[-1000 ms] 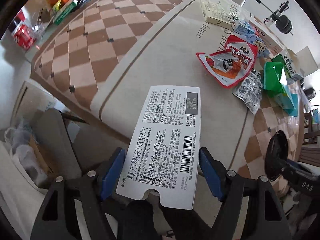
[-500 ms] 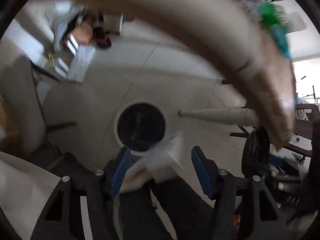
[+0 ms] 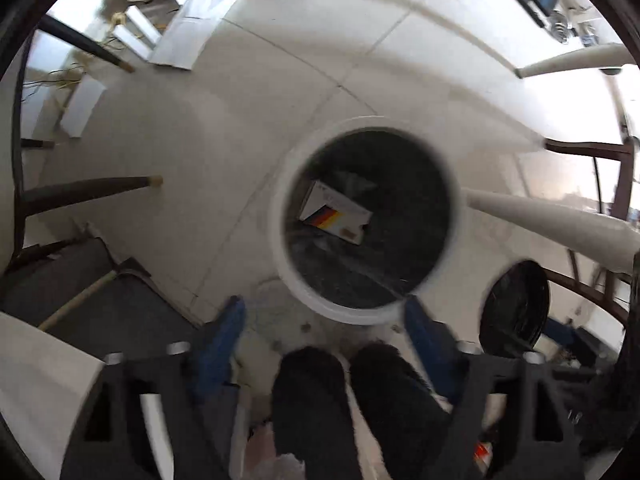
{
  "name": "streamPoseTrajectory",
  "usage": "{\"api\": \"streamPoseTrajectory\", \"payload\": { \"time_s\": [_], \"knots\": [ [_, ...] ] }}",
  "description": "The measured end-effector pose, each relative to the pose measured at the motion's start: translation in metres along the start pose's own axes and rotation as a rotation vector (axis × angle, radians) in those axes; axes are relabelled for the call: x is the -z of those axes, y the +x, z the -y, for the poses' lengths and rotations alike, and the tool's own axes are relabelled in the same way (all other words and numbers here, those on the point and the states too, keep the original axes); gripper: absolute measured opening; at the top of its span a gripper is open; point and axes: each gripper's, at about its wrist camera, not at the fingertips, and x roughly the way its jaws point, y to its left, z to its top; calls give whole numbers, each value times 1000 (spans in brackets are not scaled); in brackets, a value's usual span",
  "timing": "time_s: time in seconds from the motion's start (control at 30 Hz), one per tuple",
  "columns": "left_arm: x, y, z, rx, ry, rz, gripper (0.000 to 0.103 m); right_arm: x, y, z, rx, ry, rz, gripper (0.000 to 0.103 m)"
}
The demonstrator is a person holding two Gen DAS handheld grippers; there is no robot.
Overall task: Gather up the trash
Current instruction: 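Carry receipt and lid over the white bin and open both tools, then move both tools back over the table toward the snack packages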
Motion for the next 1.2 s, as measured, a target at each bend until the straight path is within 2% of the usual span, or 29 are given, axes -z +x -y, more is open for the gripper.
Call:
{"api": "streamPoseTrajectory", "payload": {
  "time_s": [0.07, 0.17, 0.33, 0.5, 0.7, 1.03, 1.2],
  "knots": [
    [5, -2, -2, -26, -15, -1, 96, -4, 14, 2, 26, -4, -17, 102],
    [15, -20, -1, -58, -27, 14, 96, -3, 12, 0, 63, -22, -12, 103],
    [31, -70, 2, -107, -24, 61, 97, 3, -24, -4, 74, -36, 23, 103],
    [50, -140, 16, -152, -27, 88, 97, 19, -87, -17, 124, -60, 78, 103],
    [76, -210, 23, -166, -9, 108, 97, 47, -168, -31, 136, -67, 137, 103],
    [109, -296, 36, -126, 37, 151, 97, 95, -285, -42, 75, -59, 190, 103],
    [102, -356, 60, -108, 82, 248, 97, 112, -362, -38, 7, -14, 262, 103]
  ]
}}
